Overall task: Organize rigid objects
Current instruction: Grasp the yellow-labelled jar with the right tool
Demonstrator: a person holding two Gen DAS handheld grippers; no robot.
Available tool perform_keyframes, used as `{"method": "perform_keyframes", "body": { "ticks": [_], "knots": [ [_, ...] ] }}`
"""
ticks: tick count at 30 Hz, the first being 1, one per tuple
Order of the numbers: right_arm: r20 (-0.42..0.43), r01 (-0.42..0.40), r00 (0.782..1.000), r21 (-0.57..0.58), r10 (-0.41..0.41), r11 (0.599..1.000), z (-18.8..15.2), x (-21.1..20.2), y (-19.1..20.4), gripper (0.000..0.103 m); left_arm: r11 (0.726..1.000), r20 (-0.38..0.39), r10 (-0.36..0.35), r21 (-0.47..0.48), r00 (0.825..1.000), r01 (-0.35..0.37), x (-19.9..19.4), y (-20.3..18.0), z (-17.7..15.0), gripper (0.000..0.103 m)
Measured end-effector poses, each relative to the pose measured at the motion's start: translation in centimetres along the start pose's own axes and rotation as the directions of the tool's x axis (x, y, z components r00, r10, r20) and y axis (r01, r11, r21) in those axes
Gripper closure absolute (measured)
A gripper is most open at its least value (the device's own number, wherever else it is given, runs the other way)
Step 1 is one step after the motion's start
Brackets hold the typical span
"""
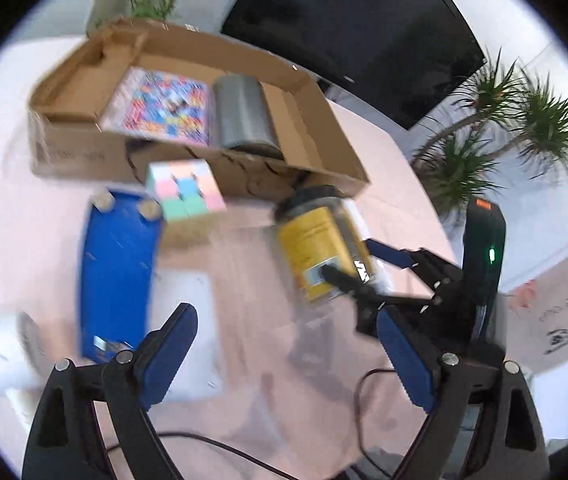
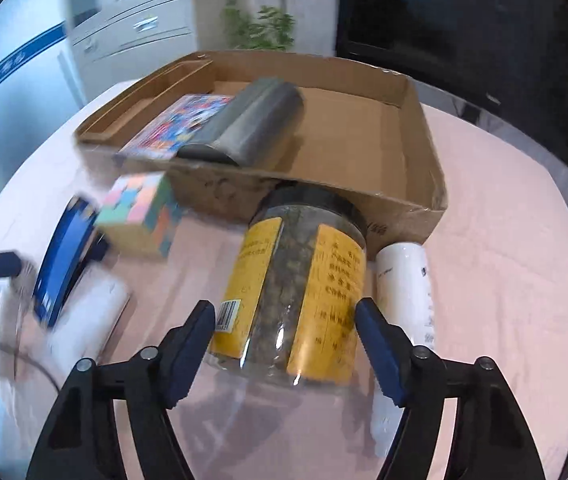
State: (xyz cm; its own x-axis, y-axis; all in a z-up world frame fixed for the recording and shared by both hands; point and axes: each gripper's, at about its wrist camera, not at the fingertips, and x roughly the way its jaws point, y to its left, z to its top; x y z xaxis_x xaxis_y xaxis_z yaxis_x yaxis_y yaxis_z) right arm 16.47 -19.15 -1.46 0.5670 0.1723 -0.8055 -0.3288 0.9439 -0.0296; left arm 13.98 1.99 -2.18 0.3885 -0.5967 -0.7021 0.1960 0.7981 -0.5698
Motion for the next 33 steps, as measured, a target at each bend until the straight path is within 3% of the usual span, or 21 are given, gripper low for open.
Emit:
{"method": "perform_keyframes", "body": {
  "ticks": [3,6,8,9,11,13,16,20,23,26,29,33],
  "knots": [
    [-0.017,-0.107,0.994,-0.044,0.106,0.993,-1.3,-0.9,1.5,0.033,0.999,-0.03,-0.038,-0.029,0.999,0.037,1.3,0.4,-0.1,0.011],
    [-0.014,-0.323,0.946,0.059,0.324,0.945,-1.4,-1.6,0.5,0.032,0.995,-0.085,-0.064,-0.075,0.994,0.058,3.5,1.8,0.9,0.011],
    [-0.016,-0.347,0.936,0.132,0.352,0.928,-1.1,-1.0,-0.7,0.028,0.995,-0.109,-0.064,-0.085,0.992,0.055,4.7,2.2,1.5,0.011],
    [-0.028,-0.346,0.935,0.148,0.354,0.926,-0.9,-0.4,-1.2,0.02,0.994,-0.113,-0.067,-0.096,0.991,0.057,5.1,2.6,1.8,0.011],
    [-0.07,-0.413,0.899,0.188,0.432,0.891,-0.4,1.3,-1.7,0.015,0.992,-0.133,-0.061,-0.119,0.989,0.046,6.1,3.2,2.4,0.011],
    [-0.101,-0.463,0.866,0.21,0.49,0.861,-0.1,2.5,-1.4,0.015,0.992,-0.169,-0.057,-0.12,0.984,0.037,7.1,3.4,2.4,0.016],
    [-0.142,-0.499,0.838,0.191,0.527,0.845,0.1,3.6,0.7,0.019,0.991,-0.185,-0.075,-0.121,0.98,0.053,7.6,3.2,2.3,0.022],
    [-0.146,-0.456,0.858,0.223,0.492,0.862,0.5,3.0,1.8,0.018,0.998,-0.127,-0.029,-0.06,0.991,0.021,5.9,1.2,3.4,0.024],
    [-0.035,-0.44,0.891,0.177,0.452,0.881,3.1,-0.8,0.8,0.018,0.999,-0.023,-0.031,0.034,0.999,0.032,3.5,-2.0,6.8,0.024],
    [0.092,-0.416,0.909,0.135,0.407,0.899,7.4,-4.0,-1.7,0.019,0.989,0.043,-0.022,0.145,0.999,0.016,2.8,-5.5,12.0,0.024],
    [0.141,-0.367,0.927,0.133,0.349,0.921,11.8,-4.2,-4.8,0.019,0.985,0.024,-0.029,0.17,0.999,0.025,4.9,-6.6,17.7,0.025],
    [0.112,-0.364,0.931,0.183,0.349,0.913,15.4,-0.2,-8.1,0.02,0.993,-0.051,0.005,0.12,0.999,0.001,9.3,-4.6,21.4,0.025]
  ]
}}
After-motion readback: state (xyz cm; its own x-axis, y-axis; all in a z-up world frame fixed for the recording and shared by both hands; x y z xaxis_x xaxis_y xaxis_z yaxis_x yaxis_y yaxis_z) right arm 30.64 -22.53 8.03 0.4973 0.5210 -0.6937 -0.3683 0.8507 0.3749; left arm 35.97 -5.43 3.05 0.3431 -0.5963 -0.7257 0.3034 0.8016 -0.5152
